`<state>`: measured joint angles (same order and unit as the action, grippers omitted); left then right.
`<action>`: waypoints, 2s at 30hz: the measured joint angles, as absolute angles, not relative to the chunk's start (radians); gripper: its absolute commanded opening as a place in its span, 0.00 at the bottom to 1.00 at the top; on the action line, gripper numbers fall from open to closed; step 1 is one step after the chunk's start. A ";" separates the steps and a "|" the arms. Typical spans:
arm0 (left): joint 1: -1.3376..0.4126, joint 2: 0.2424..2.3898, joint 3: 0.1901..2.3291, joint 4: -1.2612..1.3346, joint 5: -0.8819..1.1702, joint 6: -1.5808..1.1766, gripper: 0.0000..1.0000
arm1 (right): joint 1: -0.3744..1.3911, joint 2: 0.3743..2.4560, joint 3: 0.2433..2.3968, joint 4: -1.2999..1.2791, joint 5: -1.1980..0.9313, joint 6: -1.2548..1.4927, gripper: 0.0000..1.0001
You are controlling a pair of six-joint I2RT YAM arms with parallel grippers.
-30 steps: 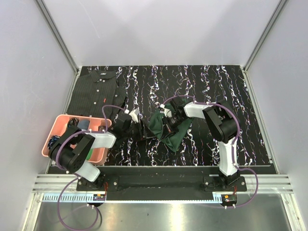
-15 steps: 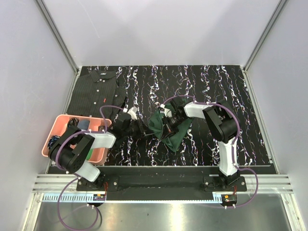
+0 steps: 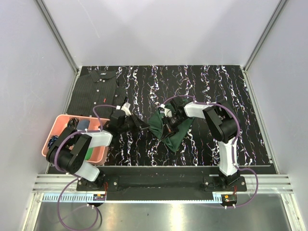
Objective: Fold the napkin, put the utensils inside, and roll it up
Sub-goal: Roll the napkin with the utensil
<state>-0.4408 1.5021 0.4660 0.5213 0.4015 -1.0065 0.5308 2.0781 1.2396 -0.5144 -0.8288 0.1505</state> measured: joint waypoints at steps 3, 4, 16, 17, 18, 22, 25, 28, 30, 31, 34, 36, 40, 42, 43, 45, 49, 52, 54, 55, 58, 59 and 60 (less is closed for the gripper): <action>-0.429 1.512 0.477 0.533 0.410 -0.999 0.44 | 0.531 2.078 1.240 -0.514 -0.829 0.150 0.00; -0.426 1.514 0.480 0.540 0.414 -0.994 0.47 | 0.531 2.078 1.240 -0.514 -0.829 0.150 0.00; -0.422 1.464 0.502 0.478 0.464 -0.813 0.81 | 0.529 2.082 1.240 -0.514 -0.833 0.154 0.00; -0.422 1.459 0.502 0.463 0.467 -0.799 0.80 | 0.529 2.082 1.240 -0.514 -0.833 0.155 0.00; -0.422 1.459 0.502 0.452 0.469 -0.788 0.77 | 0.529 2.082 1.240 -0.514 -0.833 0.155 0.00; -0.422 1.459 0.502 0.417 0.475 -0.767 0.63 | 0.529 2.083 1.240 -0.514 -0.833 0.157 0.00; -0.422 1.469 0.503 0.415 0.485 -0.762 0.52 | 0.528 2.083 1.240 -0.515 -0.833 0.159 0.00; -0.422 1.494 0.506 0.422 0.497 -0.765 0.47 | 0.528 2.084 1.240 -0.515 -0.834 0.161 0.00; -0.423 1.515 0.511 0.426 0.504 -0.768 0.46 | 0.527 2.085 1.240 -0.515 -0.836 0.162 0.00; -0.423 1.523 0.513 0.430 0.508 -0.770 0.46 | 0.527 2.086 1.240 -0.515 -0.838 0.163 0.00; -0.422 1.546 0.517 0.463 0.530 -0.792 0.49 | 0.526 2.092 1.243 -0.518 -0.843 0.168 0.00; -0.422 1.556 0.518 0.484 0.546 -0.809 0.60 | 0.524 2.095 1.245 -0.519 -0.847 0.172 0.00; -0.422 1.569 0.518 0.521 0.569 -0.846 0.62 | 0.524 2.100 1.249 -0.522 -0.853 0.177 0.00; -0.422 1.576 0.518 0.533 0.574 -0.857 0.64 | 0.523 2.104 1.251 -0.523 -0.857 0.177 0.00; -0.423 1.581 0.519 0.535 0.575 -0.863 0.64 | 0.523 2.105 1.252 -0.523 -0.859 0.177 0.00; -0.423 1.598 0.529 0.537 0.577 -0.873 0.65 | 0.523 2.106 1.253 -0.525 -0.859 0.177 0.00; -0.423 1.631 0.557 0.538 0.580 -0.891 0.65 | 0.523 2.106 1.253 -0.525 -0.859 0.176 0.00; -0.422 1.644 0.580 0.520 0.578 -0.892 0.66 | 0.523 2.106 1.253 -0.525 -0.858 0.176 0.00; -0.422 1.649 0.595 0.497 0.575 -0.892 0.68 | 0.523 2.106 1.253 -0.525 -0.858 0.175 0.00; -0.420 1.651 0.602 0.486 0.575 -0.892 0.68 | 0.523 2.106 1.253 -0.525 -0.858 0.175 0.00; -0.412 1.656 0.616 0.453 0.576 -0.900 0.71 | 0.523 2.106 1.253 -0.526 -0.858 0.171 0.00; -0.409 1.659 0.620 0.442 0.576 -0.904 0.72 | 0.523 2.106 1.253 -0.526 -0.858 0.169 0.00; -0.406 1.664 0.622 0.435 0.577 -0.909 0.72 | 0.523 2.106 1.253 -0.527 -0.858 0.168 0.00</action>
